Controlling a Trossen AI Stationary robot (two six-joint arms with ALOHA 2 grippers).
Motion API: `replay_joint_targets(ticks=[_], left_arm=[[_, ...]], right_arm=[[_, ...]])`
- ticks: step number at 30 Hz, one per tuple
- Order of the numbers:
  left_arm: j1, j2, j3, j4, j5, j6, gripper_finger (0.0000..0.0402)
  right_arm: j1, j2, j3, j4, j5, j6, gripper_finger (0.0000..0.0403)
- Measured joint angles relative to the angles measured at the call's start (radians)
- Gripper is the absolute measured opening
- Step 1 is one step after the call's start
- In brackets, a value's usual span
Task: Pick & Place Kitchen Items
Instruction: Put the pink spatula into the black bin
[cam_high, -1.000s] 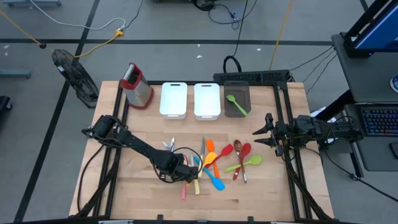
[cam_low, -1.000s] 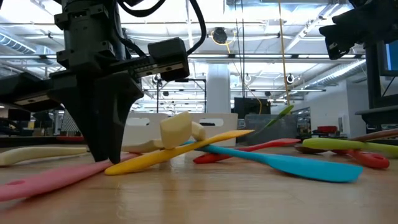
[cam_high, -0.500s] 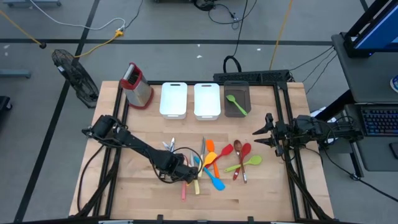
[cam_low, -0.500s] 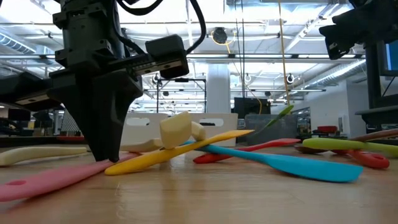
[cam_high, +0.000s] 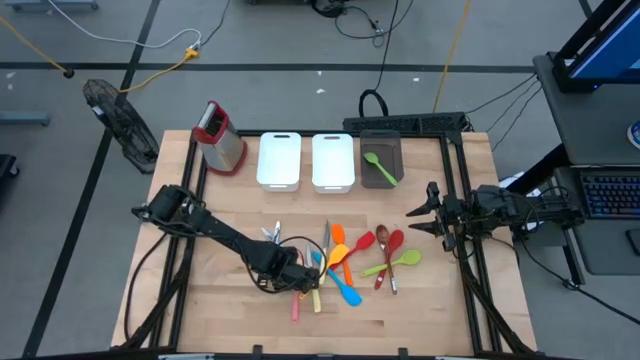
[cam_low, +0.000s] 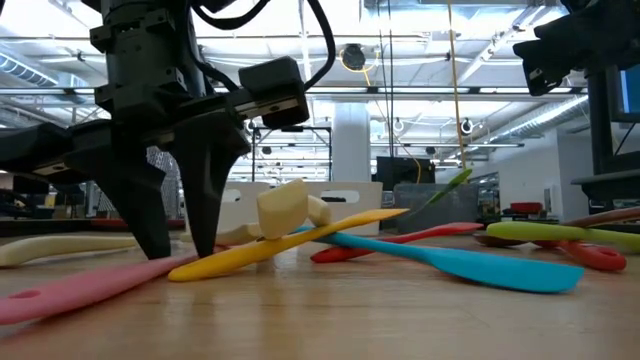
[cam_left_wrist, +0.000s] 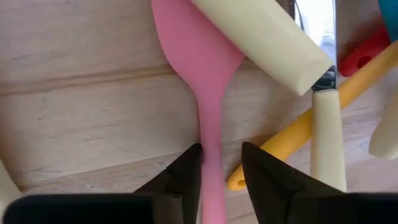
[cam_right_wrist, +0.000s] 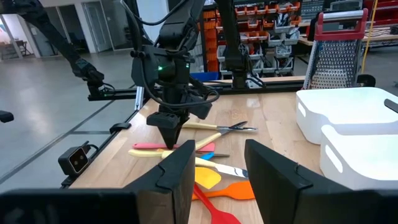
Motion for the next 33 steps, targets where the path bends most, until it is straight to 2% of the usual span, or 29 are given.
replay_joint_targets(ticks=[4,7,18,23,28,33], left_arm=[[-0.004,0.000,0.000,0.006,0.005,-0.012,0.0144],[-0.004,0.000,0.001,-0.004,-0.032,-0.029,0.0148],[0.035,-0.001,0.002,-0.033,-0.131,-0.003,0.0128],[0.045,0.011,0.003,-0.035,-0.129,0.026,0.0118],[0.047,0.039,0.004,-0.050,-0.109,0.029,0.0092],[0.048,0.064,0.008,-0.049,-0.076,0.040,0.0031]], right_arm=[[0.000,0.000,0.000,0.000,0.000,0.000,0.0132],[0.000,0.000,0.000,0.000,0.000,0.000,0.0132],[0.000,0.000,0.000,0.000,0.000,0.003,0.0132],[0.000,0.000,0.000,0.000,0.000,0.003,0.0132],[0.000,0.000,0.000,0.000,0.001,0.003,0.0132],[0.000,0.000,0.000,0.000,0.001,0.004,0.0132]])
